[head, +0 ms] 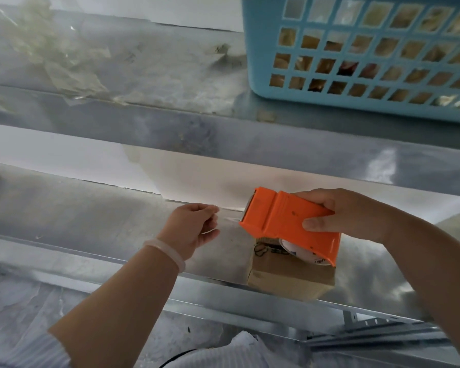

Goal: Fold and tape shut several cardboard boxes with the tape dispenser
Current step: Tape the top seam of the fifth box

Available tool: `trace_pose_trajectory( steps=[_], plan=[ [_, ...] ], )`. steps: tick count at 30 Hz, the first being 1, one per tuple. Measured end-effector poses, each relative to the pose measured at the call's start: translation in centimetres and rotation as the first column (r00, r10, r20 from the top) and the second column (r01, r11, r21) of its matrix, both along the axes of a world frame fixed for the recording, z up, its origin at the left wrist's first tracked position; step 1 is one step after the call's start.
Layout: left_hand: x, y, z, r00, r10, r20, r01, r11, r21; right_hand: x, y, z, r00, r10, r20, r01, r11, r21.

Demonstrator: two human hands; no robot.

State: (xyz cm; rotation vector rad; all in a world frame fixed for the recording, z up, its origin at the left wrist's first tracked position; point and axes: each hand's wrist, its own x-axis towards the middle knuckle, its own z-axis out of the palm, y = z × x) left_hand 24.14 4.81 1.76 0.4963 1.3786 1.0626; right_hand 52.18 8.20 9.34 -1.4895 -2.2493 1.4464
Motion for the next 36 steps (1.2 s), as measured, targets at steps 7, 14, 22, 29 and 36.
trace_pose_trajectory(
  steps=[7,14,22,29,36],
  plan=[
    [1.9,-0.8,1.1,0.998,-0.05,0.033,0.049,0.999,0.018,2.5,-0.5,1.9,0.999,0.043,0.007,-0.043,0.998,0.042],
    [3.6,-1.2,3.2,0.995,-0.073,0.061,0.068,0.994,0.083,4.4,-1.6,4.2,0.999,0.028,-0.041,-0.029,1.0,-0.006],
    [6.8,-3.3,1.5,0.968,-0.137,0.211,0.139,0.99,0.007,7.4,-3.6,3.9,0.996,-0.084,0.001,0.084,0.996,0.001],
    [8.1,-2.8,0.9,0.985,-0.135,0.106,0.129,0.99,0.06,7.5,-5.0,2.6,0.989,-0.146,0.026,0.145,0.989,0.034],
    [8.5,-3.0,0.6,0.988,-0.142,0.063,0.139,0.989,0.058,7.8,-5.8,1.9,0.984,-0.165,0.07,0.162,0.986,0.049]
  ],
)
